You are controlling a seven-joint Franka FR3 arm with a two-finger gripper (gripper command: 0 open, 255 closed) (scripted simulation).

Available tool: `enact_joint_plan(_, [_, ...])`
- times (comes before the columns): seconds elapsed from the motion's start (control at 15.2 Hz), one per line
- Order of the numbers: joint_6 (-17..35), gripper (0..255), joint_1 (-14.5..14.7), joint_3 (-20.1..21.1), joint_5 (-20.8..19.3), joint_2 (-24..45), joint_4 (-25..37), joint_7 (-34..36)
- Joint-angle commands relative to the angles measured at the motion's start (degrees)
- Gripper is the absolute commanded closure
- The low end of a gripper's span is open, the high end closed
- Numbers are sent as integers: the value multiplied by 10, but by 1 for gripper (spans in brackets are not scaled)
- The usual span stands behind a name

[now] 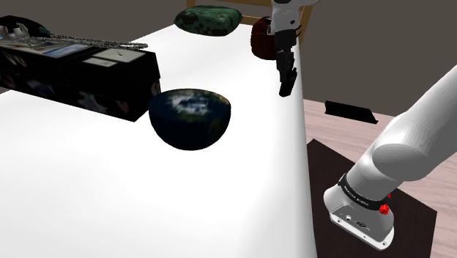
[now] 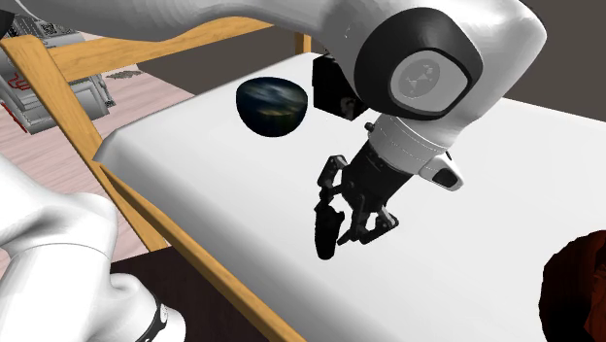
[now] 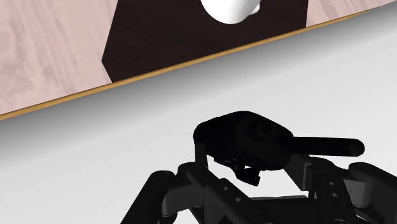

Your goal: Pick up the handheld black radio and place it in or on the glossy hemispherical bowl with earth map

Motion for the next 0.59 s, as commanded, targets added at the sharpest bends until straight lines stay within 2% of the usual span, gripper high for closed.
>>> enact_joint_plan(0.0, [0, 255, 0, 0, 0, 0, -1, 0])
enact_joint_plan(0.26, [0, 255, 0, 0, 0, 0, 0, 0])
enact_joint_plan(0.53, [-30, 255, 1, 0, 0, -4, 26, 2])
